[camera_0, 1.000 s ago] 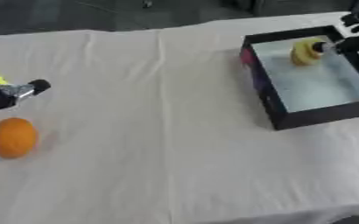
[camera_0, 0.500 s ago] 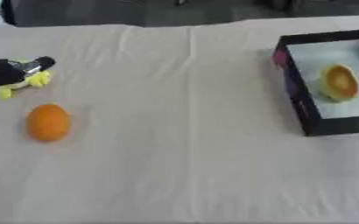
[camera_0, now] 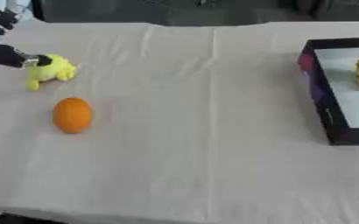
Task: Pick up the objects with one hand, pass them to the other hand, and then place them into the box on the other side of the table.
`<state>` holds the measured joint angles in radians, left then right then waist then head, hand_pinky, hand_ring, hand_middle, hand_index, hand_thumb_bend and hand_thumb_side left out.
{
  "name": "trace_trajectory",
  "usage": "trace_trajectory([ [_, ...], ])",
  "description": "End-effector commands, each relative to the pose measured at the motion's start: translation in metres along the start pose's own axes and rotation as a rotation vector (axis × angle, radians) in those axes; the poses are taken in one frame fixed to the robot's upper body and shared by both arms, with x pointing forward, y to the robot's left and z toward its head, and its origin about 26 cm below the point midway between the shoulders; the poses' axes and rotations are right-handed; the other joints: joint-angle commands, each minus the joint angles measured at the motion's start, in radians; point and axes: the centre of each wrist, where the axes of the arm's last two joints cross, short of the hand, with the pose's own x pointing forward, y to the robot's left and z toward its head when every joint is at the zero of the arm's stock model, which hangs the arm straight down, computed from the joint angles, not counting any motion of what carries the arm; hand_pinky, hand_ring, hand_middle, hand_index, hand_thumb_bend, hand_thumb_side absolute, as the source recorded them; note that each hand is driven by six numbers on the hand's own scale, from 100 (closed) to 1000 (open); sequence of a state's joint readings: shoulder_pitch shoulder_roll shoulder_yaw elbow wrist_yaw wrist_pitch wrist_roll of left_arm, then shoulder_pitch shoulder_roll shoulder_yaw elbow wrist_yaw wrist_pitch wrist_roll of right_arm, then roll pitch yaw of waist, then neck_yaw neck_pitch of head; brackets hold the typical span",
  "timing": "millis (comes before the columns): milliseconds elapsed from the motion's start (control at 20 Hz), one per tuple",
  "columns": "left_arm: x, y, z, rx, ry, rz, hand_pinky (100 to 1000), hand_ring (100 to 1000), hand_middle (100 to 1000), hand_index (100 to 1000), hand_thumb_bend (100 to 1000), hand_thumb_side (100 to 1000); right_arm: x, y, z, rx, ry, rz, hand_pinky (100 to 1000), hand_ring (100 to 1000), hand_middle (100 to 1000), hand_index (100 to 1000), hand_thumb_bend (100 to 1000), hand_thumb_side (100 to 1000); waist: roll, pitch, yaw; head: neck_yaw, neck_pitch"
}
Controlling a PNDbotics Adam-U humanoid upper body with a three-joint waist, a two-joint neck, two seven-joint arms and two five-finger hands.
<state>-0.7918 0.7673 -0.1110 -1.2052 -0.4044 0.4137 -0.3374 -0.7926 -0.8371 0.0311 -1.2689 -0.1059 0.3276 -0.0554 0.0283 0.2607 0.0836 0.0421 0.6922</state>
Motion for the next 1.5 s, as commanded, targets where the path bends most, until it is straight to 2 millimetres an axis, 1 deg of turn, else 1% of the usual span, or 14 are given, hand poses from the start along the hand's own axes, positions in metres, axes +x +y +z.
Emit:
trace_trajectory([
  [50, -0.007, 0.021, -0.010, -0.029, 0.050, -0.032, 848, 857, 775, 823, 595, 100, 0.017, -0.009, 0.000, -0.011, -0.047, -0.003, 864, 883, 884, 890, 191, 388, -0.002, -0.012, -0.002, 0.007, -0.006],
  [250, -0.010, 0.027, -0.026, -0.053, 0.105, -0.078, 857, 861, 775, 819, 527, 100, 0.023, -0.006, 0.001, 0.001, -0.069, -0.009, 863, 878, 877, 885, 192, 392, -0.004, 0.004, -0.009, 0.016, -0.017],
  [450, -0.015, 0.029, -0.037, -0.050, 0.188, -0.139, 861, 860, 772, 821, 528, 100, 0.026, -0.003, 0.001, 0.008, -0.079, -0.013, 863, 876, 874, 883, 187, 412, -0.003, 0.023, -0.021, 0.032, -0.031],
  [500, -0.016, 0.029, -0.039, -0.044, 0.211, -0.148, 862, 860, 772, 822, 526, 100, 0.027, -0.002, 0.001, 0.010, -0.081, -0.013, 863, 875, 874, 882, 179, 406, -0.003, 0.027, -0.024, 0.037, -0.035],
  [750, -0.025, 0.025, -0.047, -0.004, 0.310, -0.186, 865, 860, 773, 823, 544, 100, 0.030, 0.000, 0.001, 0.018, -0.092, -0.022, 862, 872, 869, 879, 182, 432, 0.000, 0.047, -0.043, 0.067, -0.051],
  [1000, -0.031, 0.018, -0.052, 0.018, 0.375, -0.207, 864, 859, 772, 824, 518, 100, 0.033, 0.002, 0.001, 0.021, -0.099, -0.036, 862, 869, 866, 876, 176, 449, 0.000, 0.062, -0.061, 0.091, -0.062],
  [1200, -0.034, 0.014, -0.053, 0.028, 0.401, -0.228, 856, 849, 758, 798, 423, 100, 0.031, 0.002, 0.001, 0.017, -0.093, -0.044, 861, 866, 863, 873, 175, 461, -0.001, 0.068, -0.068, 0.101, -0.064],
  [1250, -0.035, 0.013, -0.053, 0.039, 0.407, -0.237, 844, 833, 737, 751, 330, 100, 0.030, 0.002, 0.001, 0.018, -0.091, -0.047, 861, 865, 861, 872, 176, 464, -0.001, 0.069, -0.070, 0.104, -0.065],
  [1300, -0.035, 0.011, -0.053, 0.051, 0.411, -0.242, 842, 830, 733, 745, 320, 100, 0.030, 0.002, 0.001, 0.020, -0.090, -0.051, 861, 865, 861, 872, 175, 464, -0.001, 0.070, -0.071, 0.105, -0.066],
  [1350, -0.036, 0.009, -0.053, 0.065, 0.412, -0.249, 817, 789, 675, 699, 272, 100, 0.029, 0.003, 0.002, 0.021, -0.088, -0.054, 861, 863, 860, 871, 174, 465, -0.002, 0.069, -0.072, 0.104, -0.066],
  [1400, -0.036, 0.008, -0.053, 0.083, 0.412, -0.261, 808, 778, 658, 672, 257, 100, 0.028, 0.003, 0.002, 0.022, -0.086, -0.055, 861, 863, 859, 870, 173, 466, -0.002, 0.068, -0.072, 0.100, -0.065],
  [1450, -0.036, 0.007, -0.053, 0.109, 0.410, -0.273, 784, 747, 612, 602, 219, 100, 0.028, 0.003, 0.002, 0.023, -0.084, -0.058, 861, 862, 859, 869, 173, 467, -0.002, 0.067, -0.072, 0.097, -0.063],
  [1500, -0.035, 0.006, -0.053, 0.135, 0.407, -0.281, 777, 736, 599, 584, 218, 100, 0.028, 0.003, 0.002, 0.024, -0.083, -0.060, 861, 862, 859, 869, 172, 468, -0.002, 0.066, -0.072, 0.095, -0.063],
])
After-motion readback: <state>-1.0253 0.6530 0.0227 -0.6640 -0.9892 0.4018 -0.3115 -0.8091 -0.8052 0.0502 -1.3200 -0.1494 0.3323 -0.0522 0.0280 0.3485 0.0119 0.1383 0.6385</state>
